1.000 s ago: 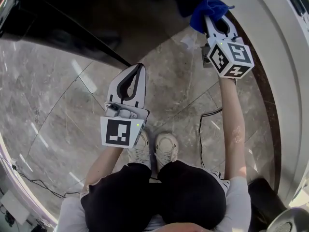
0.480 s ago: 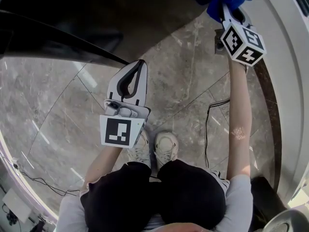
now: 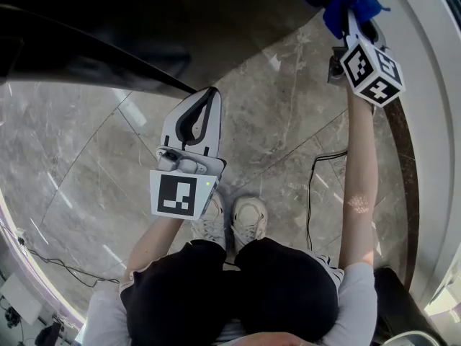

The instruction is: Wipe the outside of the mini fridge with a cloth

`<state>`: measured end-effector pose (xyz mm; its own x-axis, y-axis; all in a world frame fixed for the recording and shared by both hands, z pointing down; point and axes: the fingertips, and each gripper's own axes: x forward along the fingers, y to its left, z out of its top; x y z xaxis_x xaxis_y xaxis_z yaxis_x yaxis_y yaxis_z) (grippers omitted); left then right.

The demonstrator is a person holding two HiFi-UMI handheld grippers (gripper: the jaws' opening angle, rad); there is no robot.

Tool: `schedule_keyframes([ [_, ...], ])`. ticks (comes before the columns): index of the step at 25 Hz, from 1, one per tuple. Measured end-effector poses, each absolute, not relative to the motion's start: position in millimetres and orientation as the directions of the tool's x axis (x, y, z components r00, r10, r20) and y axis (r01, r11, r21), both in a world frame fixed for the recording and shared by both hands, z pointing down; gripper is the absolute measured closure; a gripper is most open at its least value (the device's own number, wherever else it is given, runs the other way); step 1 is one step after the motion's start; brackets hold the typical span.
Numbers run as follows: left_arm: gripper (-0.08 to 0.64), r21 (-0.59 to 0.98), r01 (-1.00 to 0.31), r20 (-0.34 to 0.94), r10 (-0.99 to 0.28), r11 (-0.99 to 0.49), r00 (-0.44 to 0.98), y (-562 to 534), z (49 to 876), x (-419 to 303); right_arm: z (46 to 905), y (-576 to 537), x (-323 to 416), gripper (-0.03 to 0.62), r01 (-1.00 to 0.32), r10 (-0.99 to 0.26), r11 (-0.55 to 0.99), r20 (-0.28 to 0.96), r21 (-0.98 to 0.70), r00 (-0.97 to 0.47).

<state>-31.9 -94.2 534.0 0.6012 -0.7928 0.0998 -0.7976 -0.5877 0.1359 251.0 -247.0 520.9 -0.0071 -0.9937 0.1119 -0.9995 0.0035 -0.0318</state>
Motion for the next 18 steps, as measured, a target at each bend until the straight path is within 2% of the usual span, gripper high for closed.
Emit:
schedule_keyframes([
  [3, 0.555, 0.139, -0.801, 0.097, -0.797, -0.583, 0.597, -93.4, 532.2, -34.8, 517.2, -219.2, 229.1, 0.517, -0.997, -0.995, 0.065, 0.076, -0.042, -0.068],
  [10, 0.555, 0.136, -0.808, 0.085, -0.806, -0.574, 0.586, -87.0, 526.9, -39.4, 521.3, -152.2, 131.4, 0.517, -0.943, -0.949, 0.302, 0.05, -0.141, -0.312],
  [18, 0.555, 0.093, -0.84, 0.084, -0.836, -0.535, 0.542, -80.4, 520.6, -61.8, 563.1, -99.4, -3.8, 0.517, -0.746, -0.763, 0.616, 0.044, -0.253, -0.645],
])
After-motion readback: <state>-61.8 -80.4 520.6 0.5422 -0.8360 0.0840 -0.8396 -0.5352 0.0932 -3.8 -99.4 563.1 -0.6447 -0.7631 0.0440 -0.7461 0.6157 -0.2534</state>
